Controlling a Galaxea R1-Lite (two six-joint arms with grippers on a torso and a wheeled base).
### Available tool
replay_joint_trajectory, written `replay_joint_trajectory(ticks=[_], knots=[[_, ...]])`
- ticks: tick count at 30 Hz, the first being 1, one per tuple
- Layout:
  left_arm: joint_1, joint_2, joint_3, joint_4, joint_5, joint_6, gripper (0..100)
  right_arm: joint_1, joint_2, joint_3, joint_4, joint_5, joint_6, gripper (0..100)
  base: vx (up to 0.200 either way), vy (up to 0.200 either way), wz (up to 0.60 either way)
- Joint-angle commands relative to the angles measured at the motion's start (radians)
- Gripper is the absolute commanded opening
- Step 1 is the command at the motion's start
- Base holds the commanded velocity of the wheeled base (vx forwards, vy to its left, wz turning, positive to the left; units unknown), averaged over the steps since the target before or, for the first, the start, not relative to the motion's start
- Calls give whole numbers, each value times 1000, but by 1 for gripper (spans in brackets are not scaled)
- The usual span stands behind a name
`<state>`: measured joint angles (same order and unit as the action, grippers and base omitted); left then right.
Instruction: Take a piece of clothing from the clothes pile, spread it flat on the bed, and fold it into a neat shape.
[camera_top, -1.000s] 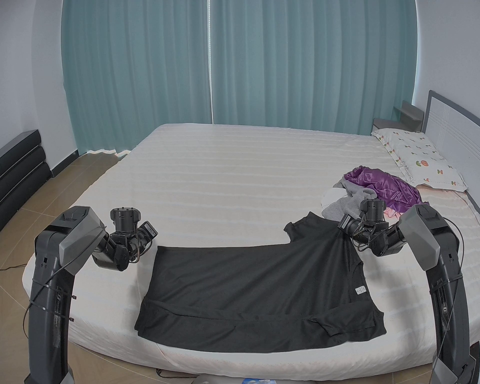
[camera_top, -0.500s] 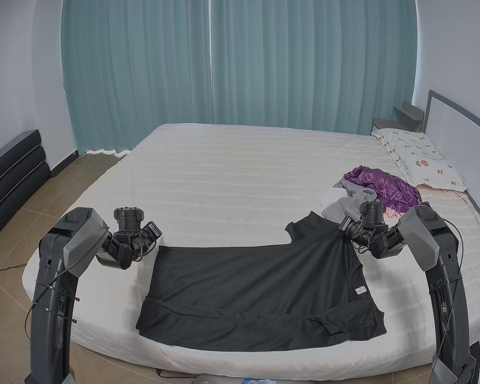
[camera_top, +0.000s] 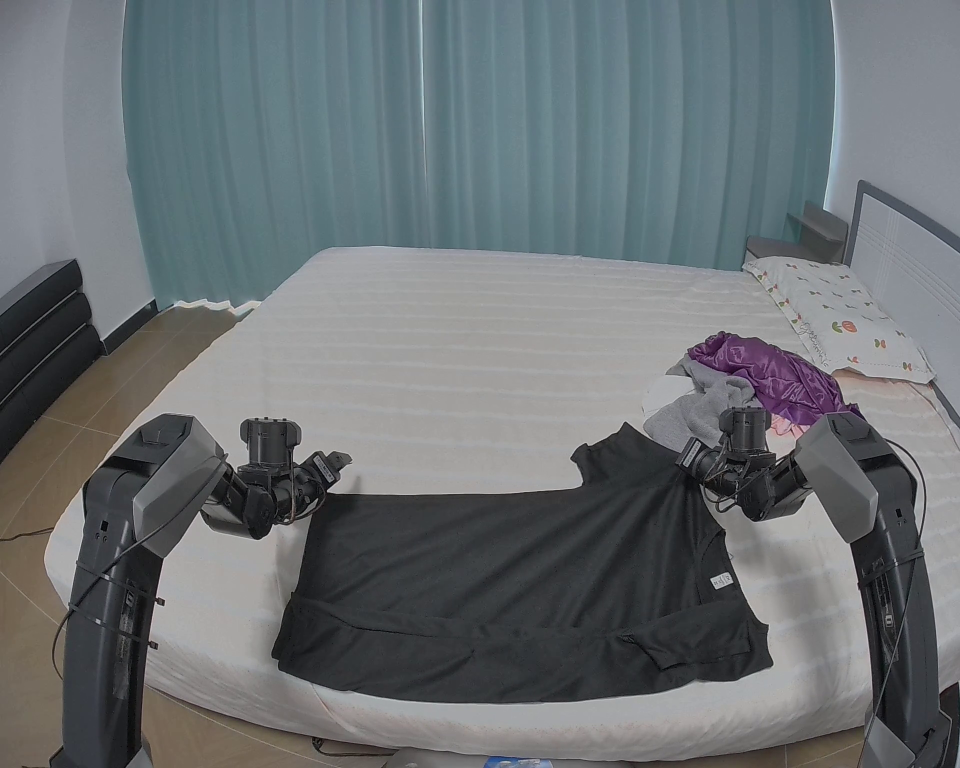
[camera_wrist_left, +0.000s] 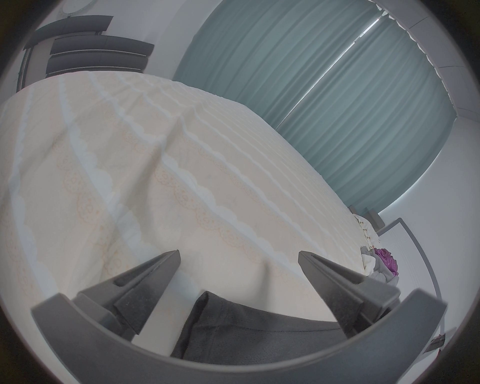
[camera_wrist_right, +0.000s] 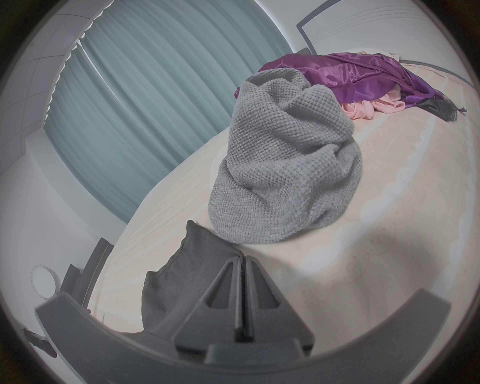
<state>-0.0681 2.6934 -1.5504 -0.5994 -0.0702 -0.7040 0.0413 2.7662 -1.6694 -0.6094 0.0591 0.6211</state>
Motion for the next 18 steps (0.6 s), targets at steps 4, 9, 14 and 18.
replay_joint_trajectory(ticks=[4,9,14,18], knots=[[-7,-1,1,18,-3,5,100,9,1,0,0,1,0,0,0,0,0],[-15,-1,12,24,-3,28,0,-1,1,-3,0,1,2,0,0,0,0],[-16,-7,36,23,-3,31,0,-12,0,-3,0,1,3,0,0,0,0],[-16,-12,41,16,-2,32,0,-12,0,-4,0,-1,14,0,0,0,0]])
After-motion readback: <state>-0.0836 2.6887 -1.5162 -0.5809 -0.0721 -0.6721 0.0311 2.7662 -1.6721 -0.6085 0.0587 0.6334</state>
